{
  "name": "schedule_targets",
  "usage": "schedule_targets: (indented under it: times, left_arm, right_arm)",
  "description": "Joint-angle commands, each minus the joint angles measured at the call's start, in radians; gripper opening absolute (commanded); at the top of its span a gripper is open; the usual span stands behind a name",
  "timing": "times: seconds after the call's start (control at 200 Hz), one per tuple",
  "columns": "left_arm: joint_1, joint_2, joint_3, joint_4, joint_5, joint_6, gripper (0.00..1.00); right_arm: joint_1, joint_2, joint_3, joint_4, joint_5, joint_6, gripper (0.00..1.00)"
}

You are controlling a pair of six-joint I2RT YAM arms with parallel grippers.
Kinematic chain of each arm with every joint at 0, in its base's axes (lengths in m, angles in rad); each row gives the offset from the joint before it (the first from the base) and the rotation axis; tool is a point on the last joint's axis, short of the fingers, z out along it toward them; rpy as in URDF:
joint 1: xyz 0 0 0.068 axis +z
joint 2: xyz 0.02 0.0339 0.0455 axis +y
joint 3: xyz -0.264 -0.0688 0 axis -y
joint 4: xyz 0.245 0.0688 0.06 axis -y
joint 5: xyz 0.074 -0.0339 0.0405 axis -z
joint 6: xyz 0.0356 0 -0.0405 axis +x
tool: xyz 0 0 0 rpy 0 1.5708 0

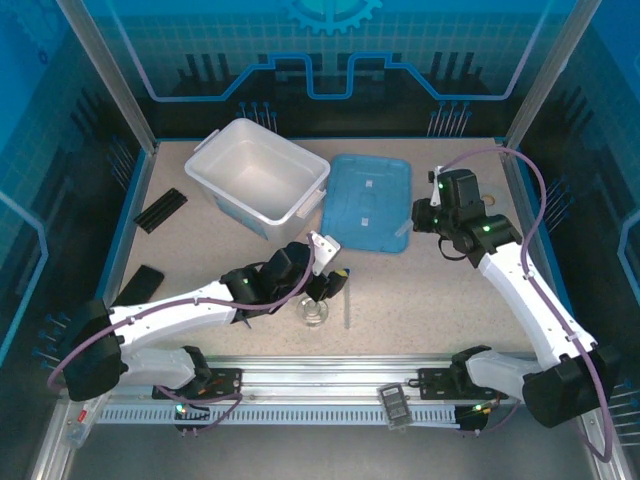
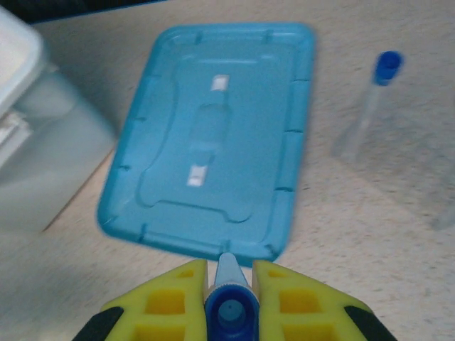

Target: Organize the chemistry lab equipment

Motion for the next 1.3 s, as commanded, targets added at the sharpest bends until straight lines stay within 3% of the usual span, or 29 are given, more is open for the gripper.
schedule_targets:
  times: [0.0,0.195,0.615,1.296]
  left_arm:
    - [-0.006,-0.032,-0.014,-0.016,-0.015,-0.036,0.67]
    - [-0.006,-0.058,-0.031,-0.026,-0.02,-0.043,0.67]
    - [-0.006,-0.068,-0.045,-0.026,-0.022,-0.05,0.67]
    - [-0.006,-0.127,-0.077,-0.064,-0.049,-0.056,0.67]
  right_arm:
    - [-0.04,-0.004,-0.026,0.082,0.151,0.022,0.12]
    - [-0.103,0.033,-0.017,0.107,0.222,0.009,0.12]
    - [-0.25,0.157,0.022,0.157,0.188,-0.006,0.12]
    - [-0.261,0.345,0.102,0.229,0.19,-0.014,0.12]
